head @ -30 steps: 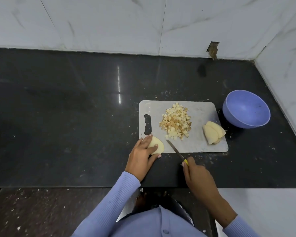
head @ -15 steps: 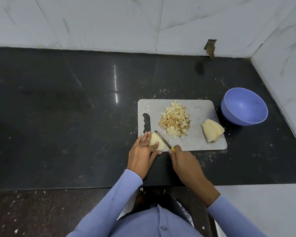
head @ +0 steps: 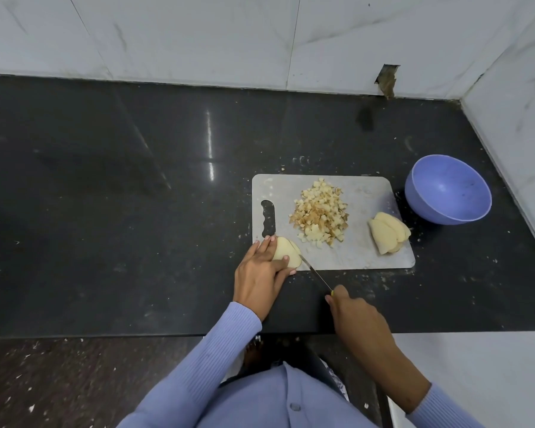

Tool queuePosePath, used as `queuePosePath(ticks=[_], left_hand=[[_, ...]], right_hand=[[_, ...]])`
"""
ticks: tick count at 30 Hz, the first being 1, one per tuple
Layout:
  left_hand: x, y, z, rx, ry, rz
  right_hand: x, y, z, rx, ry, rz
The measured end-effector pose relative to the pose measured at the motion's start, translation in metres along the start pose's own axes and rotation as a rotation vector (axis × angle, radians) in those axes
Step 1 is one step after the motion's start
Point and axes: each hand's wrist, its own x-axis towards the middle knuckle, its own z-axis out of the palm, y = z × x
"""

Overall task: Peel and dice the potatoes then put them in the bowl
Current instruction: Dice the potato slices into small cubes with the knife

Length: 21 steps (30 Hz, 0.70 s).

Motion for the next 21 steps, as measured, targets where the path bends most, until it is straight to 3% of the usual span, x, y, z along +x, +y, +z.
queuePosePath(ticks=[14,21], left_hand=[[0.001,0.003,-0.007,-0.035,0.019,-0.017],[0.000,0.001,-0.005,-0.075,-0.004,-0.038]], right_hand=[[-0.007,0.011,-0.009,0.078,0.025,0.011],[0.024,-0.020,-0.015,0.183,0.099,-0.035]])
